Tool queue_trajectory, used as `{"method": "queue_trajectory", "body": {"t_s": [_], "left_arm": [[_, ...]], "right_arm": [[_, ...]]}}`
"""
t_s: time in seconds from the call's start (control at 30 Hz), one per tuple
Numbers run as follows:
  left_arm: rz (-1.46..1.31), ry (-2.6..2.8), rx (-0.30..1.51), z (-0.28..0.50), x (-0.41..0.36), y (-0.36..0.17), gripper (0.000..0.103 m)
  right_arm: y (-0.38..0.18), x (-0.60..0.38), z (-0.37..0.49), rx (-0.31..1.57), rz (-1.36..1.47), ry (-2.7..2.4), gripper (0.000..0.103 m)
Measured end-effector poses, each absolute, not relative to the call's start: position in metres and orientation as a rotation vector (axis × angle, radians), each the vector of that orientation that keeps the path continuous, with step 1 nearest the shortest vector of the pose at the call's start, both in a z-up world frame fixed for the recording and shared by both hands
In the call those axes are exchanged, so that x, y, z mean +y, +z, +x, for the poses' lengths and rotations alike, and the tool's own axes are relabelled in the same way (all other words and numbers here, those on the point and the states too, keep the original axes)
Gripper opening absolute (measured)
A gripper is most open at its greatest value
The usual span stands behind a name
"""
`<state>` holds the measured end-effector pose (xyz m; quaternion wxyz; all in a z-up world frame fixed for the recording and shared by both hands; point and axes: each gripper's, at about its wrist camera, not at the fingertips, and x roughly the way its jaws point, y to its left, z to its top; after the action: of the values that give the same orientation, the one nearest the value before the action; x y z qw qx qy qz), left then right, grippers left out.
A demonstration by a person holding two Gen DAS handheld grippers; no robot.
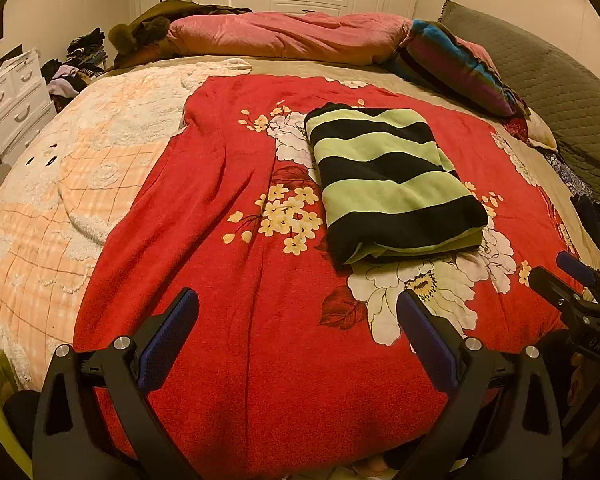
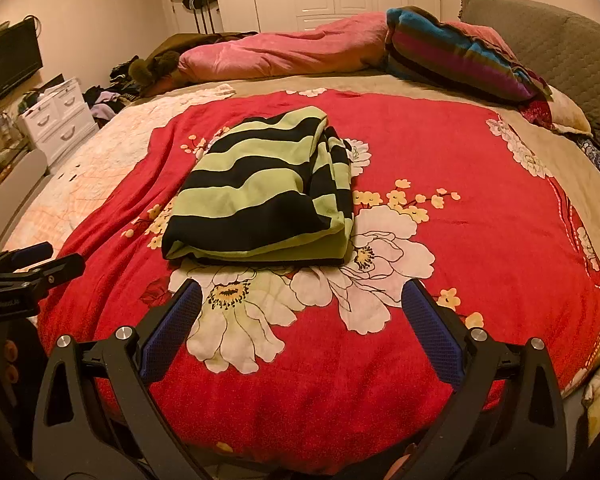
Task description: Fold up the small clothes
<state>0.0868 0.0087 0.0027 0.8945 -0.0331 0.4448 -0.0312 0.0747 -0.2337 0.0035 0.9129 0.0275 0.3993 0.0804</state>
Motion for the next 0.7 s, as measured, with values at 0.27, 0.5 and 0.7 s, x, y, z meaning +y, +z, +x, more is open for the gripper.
{"method": "queue_trajectory", "body": {"t_s": [0.27,0.5,0.7], "left_arm": [[-0.063,-0.063,0.921,0.0864,0.0083,0.0029,0.099],[-0.054,-0.058,0.926,0.0866,0.0081,0.0026,0.099],[-0.046,-0.052,0.920,0.0867,0.0079,0.0030,0.099]], "right_arm": [[0.0034,-0.2335,0.0743,0.824,0.058,0.164,0.094],[0.0031,-0.2339,0.0738,0.822,0.058,0.161,0.094],[0.0031,-0.2345,0.0741,0.823,0.059,0.159,0.094]]}}
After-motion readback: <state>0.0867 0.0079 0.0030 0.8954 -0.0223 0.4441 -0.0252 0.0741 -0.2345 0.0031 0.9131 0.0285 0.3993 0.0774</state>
